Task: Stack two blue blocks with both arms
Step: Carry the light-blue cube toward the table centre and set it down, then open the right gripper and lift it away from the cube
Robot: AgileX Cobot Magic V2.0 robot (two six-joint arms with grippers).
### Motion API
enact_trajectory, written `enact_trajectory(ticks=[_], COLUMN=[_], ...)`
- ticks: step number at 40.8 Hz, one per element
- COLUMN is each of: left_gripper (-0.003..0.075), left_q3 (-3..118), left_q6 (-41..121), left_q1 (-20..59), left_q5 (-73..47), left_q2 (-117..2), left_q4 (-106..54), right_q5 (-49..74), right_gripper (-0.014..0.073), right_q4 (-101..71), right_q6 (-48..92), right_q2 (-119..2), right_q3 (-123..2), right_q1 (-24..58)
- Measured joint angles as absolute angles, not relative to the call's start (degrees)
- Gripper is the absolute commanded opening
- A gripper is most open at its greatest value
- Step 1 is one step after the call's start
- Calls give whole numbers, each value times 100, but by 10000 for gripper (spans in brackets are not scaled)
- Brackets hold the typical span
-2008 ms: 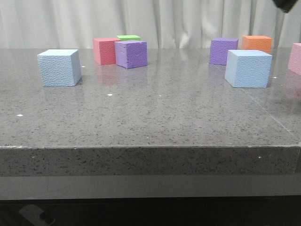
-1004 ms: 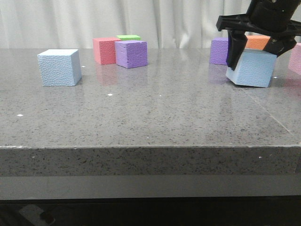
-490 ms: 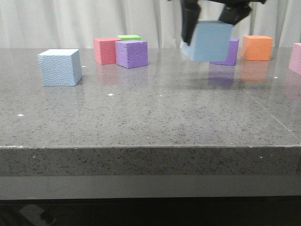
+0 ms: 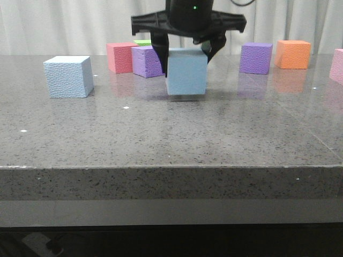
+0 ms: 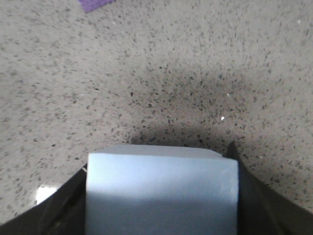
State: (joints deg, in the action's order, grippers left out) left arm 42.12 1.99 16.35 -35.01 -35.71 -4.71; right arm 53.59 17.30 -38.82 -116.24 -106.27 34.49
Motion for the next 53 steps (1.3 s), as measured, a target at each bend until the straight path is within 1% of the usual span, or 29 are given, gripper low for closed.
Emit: enact_trajectory(ticks=[4, 6, 13, 18, 21, 27, 32, 36, 41, 48, 53], left_gripper=[397, 397, 397, 397, 397, 396, 396, 386, 385, 385, 384], left_q3=[4212, 4212, 4212, 4212, 4212, 4212, 4212, 4212, 4212, 4212, 4212], left_q6=[199, 199, 199, 199, 199, 199, 199, 199, 199, 199, 199], left_q1=[1635, 1635, 1635, 1635, 1635, 1635, 1635, 1635, 1635, 1635, 1635], left_q5=[-3501, -3501, -3501, -3501, -3501, -3501, -3501, -3501, -3501, -3501, -3501], left_q2=[-3571, -3571, -3571, -3571, -3571, -3571, -3571, -3571, -3571, -3571, -3571], left_q4=[-471, -471, -471, -471, -471, -471, -471, -471, -471, -543, -608], right_q5=[5373, 5384, 5384, 5429, 5572, 6033, 6117, 5976, 5505, 4697, 4260], right_gripper=[629, 666, 664, 664, 664, 664, 664, 664, 664, 664, 664], right_q4=[1730, 1730, 1719, 1665, 1481, 826, 46, -434, -591, -656, -722], right_q6=[-3922, -3931, -3934, -3639, -3110, -1381, -369, 186, 477, 698, 707], right_q2=[-11741, -11753, -11747, -11583, -11390, -10848, -10315, -9721, -8794, -7332, -6353], right_q3=[-10630, -10630, -10676, -10695, -10695, -10695, -10441, -9854, -8804, -7135, -6186], right_q1=[3449, 3449, 3449, 3449, 3449, 3414, 3202, 2881, 2560, 2477, 2477])
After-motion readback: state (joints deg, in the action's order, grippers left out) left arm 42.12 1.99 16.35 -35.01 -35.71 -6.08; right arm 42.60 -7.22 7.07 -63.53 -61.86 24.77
